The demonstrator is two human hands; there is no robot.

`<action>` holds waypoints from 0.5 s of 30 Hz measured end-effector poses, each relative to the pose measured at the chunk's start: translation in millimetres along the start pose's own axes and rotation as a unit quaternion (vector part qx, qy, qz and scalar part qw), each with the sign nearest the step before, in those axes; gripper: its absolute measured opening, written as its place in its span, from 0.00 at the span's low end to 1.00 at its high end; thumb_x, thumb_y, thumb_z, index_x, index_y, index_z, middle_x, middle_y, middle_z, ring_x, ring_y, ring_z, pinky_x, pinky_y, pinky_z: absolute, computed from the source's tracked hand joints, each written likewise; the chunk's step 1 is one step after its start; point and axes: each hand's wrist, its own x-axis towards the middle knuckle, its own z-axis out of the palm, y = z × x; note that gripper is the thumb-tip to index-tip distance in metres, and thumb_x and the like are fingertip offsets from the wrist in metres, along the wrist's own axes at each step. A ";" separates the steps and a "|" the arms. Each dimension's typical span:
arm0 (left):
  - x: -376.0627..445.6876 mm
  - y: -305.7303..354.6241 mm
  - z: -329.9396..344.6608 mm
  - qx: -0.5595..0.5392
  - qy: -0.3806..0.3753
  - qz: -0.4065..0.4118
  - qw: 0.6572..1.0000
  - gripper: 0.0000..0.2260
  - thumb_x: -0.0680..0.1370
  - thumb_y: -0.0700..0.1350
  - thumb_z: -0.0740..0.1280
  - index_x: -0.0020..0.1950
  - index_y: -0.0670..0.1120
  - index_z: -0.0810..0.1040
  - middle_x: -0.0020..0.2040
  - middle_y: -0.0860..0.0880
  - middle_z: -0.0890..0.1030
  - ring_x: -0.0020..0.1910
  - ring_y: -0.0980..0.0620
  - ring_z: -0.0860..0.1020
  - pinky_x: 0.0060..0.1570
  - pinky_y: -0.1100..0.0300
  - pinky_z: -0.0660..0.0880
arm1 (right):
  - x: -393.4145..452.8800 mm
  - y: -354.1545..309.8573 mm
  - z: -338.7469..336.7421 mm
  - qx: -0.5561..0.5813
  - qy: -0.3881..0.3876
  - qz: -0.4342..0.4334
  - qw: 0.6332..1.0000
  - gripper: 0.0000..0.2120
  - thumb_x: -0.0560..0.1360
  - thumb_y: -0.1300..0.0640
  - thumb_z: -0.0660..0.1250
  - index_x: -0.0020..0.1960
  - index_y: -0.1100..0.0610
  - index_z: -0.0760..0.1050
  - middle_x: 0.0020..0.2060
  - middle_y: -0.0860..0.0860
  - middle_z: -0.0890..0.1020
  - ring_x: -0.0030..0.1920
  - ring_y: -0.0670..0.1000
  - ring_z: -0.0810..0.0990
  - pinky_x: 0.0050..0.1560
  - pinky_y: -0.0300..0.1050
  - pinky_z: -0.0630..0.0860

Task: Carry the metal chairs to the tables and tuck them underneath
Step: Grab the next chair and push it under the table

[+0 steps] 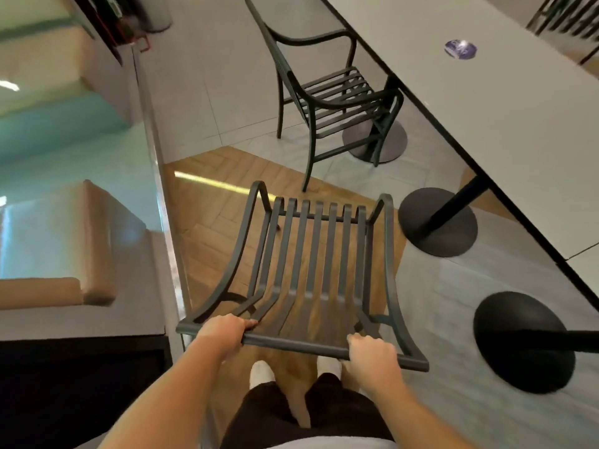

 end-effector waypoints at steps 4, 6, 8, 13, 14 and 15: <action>18.2 -7.2 -20.2 0.045 -0.006 0.036 0.998 0.26 0.85 0.45 0.62 0.81 0.63 0.62 0.66 0.49 0.80 0.62 0.49 0.80 0.63 0.51 0.78 | 8.1 -2.7 -1.3 0.025 -0.001 0.023 0.999 0.17 0.83 0.45 0.61 0.67 0.51 0.74 0.60 0.50 0.81 0.58 0.54 0.82 0.57 0.49 0.78; 27.7 -9.5 -31.4 0.067 -0.010 0.057 0.996 0.26 0.85 0.46 0.61 0.81 0.63 0.62 0.67 0.48 0.80 0.63 0.48 0.80 0.64 0.50 0.78 | 11.5 -5.0 -1.8 0.031 0.002 0.038 0.999 0.18 0.83 0.44 0.61 0.68 0.51 0.73 0.61 0.50 0.81 0.58 0.54 0.82 0.57 0.49 0.78; 38.4 -12.4 -39.5 0.089 -0.008 0.073 0.993 0.26 0.85 0.46 0.62 0.82 0.62 0.62 0.67 0.48 0.80 0.63 0.47 0.80 0.63 0.49 0.78 | 15.3 -8.9 -2.0 0.033 0.005 0.058 0.998 0.18 0.82 0.44 0.61 0.69 0.51 0.73 0.61 0.49 0.81 0.59 0.53 0.82 0.58 0.49 0.78; 58.3 -20.1 -60.2 0.133 0.013 0.119 0.984 0.21 0.85 0.50 0.64 0.78 0.59 0.67 0.62 0.48 0.81 0.60 0.45 0.80 0.60 0.49 0.79 | 21.9 -22.4 -7.4 0.045 0.018 0.115 0.992 0.16 0.81 0.41 0.61 0.63 0.47 0.76 0.55 0.46 0.83 0.54 0.52 0.83 0.54 0.47 0.79; 61.2 -21.0 -64.4 0.137 0.016 0.129 0.982 0.20 0.85 0.49 0.64 0.77 0.58 0.68 0.62 0.48 0.81 0.60 0.45 0.80 0.60 0.49 0.79 | 23.1 -25.5 -9.6 0.047 0.020 0.127 0.991 0.17 0.80 0.39 0.61 0.63 0.47 0.76 0.55 0.45 0.83 0.55 0.51 0.83 0.54 0.47 0.78; 64.5 -21.9 -68.7 0.141 0.019 0.139 0.980 0.19 0.84 0.48 0.65 0.76 0.57 0.69 0.62 0.48 0.81 0.60 0.45 0.80 0.61 0.48 0.79 | 25.2 -27.9 -10.5 0.051 0.023 0.140 0.989 0.19 0.79 0.37 0.61 0.63 0.46 0.76 0.55 0.45 0.83 0.56 0.51 0.83 0.54 0.47 0.78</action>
